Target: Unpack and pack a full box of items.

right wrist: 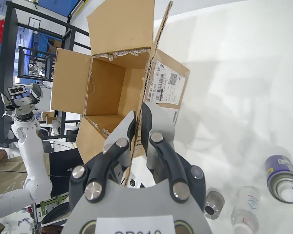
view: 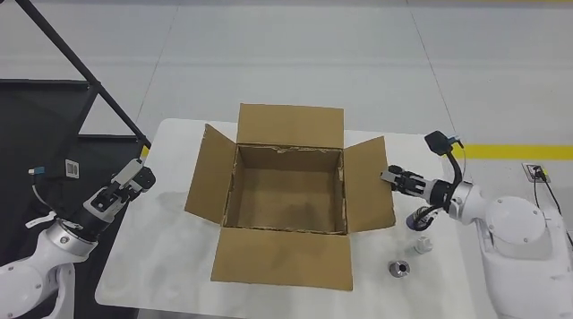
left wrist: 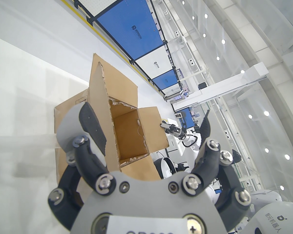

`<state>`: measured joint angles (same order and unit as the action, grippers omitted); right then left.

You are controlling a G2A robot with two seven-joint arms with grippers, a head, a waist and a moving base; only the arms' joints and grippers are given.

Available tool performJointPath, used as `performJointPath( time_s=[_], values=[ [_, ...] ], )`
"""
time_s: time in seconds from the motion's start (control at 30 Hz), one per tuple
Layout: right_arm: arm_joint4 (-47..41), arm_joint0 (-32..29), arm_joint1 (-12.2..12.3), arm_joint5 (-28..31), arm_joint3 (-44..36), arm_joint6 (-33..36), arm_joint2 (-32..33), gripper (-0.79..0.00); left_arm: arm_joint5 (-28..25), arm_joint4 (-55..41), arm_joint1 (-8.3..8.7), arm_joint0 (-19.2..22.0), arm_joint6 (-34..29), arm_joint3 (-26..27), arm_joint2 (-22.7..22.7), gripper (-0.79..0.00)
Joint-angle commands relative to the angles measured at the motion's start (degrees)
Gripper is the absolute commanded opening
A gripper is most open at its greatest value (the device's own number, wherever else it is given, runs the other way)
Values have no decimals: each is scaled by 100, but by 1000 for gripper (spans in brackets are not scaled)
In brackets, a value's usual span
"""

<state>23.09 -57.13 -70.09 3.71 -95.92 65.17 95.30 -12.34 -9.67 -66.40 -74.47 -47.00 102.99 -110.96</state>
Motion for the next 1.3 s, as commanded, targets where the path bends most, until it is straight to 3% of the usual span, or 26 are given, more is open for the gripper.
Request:
performJointPath(
  time_s=[0.0, 0.33, 0.53, 0.97, 1.27],
  values=[
    [102, -377, 32, -49, -530, -165, 175, 0, 0, 0, 0, 0, 0, 0, 0, 0],
    [1025, -2767, 140, 236, -3116, -507, 903, 0, 0, 0, 0, 0, 0, 0, 0, 0],
    [1681, -4045, 154, 233, -3804, -517, 990, 0, 0, 0, 0, 0, 0, 0, 0, 0],
    [1681, -4045, 154, 233, -3804, -517, 990, 0, 0, 0, 0, 0, 0, 0, 0, 0],
    [2612, -4344, 221, 587, -3220, -581, 748, 0, 0, 0, 0, 0, 0, 0, 0, 0]
  ],
)
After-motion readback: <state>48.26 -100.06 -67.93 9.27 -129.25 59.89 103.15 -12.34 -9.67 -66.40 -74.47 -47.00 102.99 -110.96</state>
